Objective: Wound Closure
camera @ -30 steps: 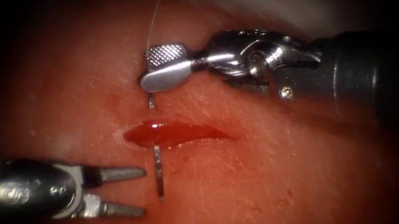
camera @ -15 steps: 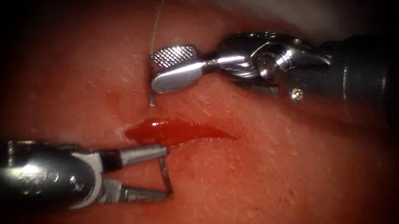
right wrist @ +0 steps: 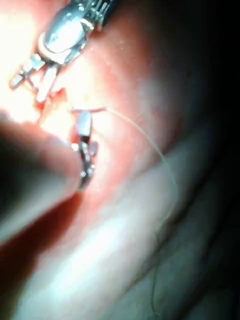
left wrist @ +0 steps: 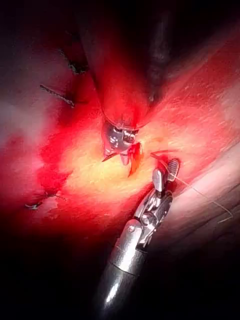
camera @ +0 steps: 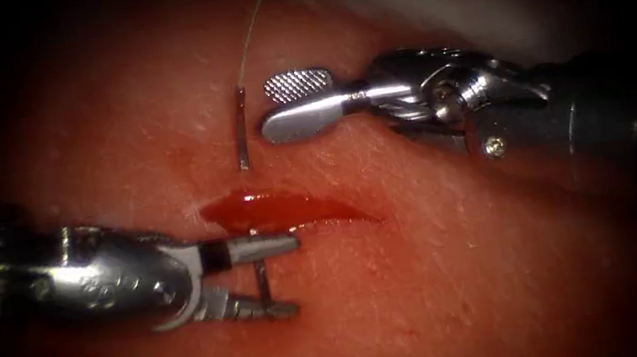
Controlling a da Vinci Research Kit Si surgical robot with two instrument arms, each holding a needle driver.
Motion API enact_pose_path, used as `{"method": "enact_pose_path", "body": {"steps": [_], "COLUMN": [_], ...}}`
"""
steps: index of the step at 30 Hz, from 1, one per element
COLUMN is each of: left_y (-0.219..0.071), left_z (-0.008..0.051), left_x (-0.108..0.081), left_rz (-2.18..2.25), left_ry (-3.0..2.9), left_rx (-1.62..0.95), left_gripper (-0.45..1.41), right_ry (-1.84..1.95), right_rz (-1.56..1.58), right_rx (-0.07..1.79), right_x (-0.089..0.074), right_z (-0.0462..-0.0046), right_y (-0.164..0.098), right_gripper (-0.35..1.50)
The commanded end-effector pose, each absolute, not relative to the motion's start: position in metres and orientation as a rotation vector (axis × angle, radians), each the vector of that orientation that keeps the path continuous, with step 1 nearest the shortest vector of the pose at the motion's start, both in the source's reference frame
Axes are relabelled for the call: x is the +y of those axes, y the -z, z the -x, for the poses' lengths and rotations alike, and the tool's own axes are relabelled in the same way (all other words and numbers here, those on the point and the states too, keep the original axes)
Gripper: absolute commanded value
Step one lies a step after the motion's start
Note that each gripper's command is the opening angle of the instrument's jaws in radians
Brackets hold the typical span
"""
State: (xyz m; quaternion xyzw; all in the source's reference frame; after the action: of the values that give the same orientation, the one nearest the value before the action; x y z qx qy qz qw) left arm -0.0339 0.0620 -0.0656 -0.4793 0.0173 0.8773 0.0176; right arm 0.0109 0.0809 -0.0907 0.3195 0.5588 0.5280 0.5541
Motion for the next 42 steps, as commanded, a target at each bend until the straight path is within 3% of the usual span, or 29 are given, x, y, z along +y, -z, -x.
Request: {"method": "enact_pose_path", "body": {"steps": [1,4,13,33,37,42], "left_y": [0.065,0.065,0.066,0.076,0.077,0.078], "left_z": [0.0341,0.0338,0.0329,0.0325,0.0323,0.0323], "left_x": [0.062,0.062,0.061,0.059,0.06,0.061], "left_rz": [1.474,1.433,1.358,1.439,1.54,1.686], "left_ry": [-2.724,-2.655,-2.451,-1.759,-1.865,-2.222], "left_rx": [0.064,0.02,-0.18,-0.971,-0.869,-0.425], "left_gripper": [0.12,-0.35,-0.35,-0.35,-0.35,-0.35], "right_ry": [-1.246,-1.251,-1.26,-1.261,-1.26,-1.259], "right_rz": [-0.754,-0.749,-0.742,-0.741,-0.741,-0.742], "right_rx": [1.323,1.323,1.323,1.323,1.323,1.323], "right_x": [0.081,0.081,0.081,0.081,0.081,0.08], "right_z": [-0.0116,-0.0115,-0.0111,-0.0108,-0.0109,-0.0109], "right_y": [0.09,0.09,0.091,0.091,0.091,0.091], "right_gripper": [1.3,1.3,1.3,1.25,1.25,1.21]}}
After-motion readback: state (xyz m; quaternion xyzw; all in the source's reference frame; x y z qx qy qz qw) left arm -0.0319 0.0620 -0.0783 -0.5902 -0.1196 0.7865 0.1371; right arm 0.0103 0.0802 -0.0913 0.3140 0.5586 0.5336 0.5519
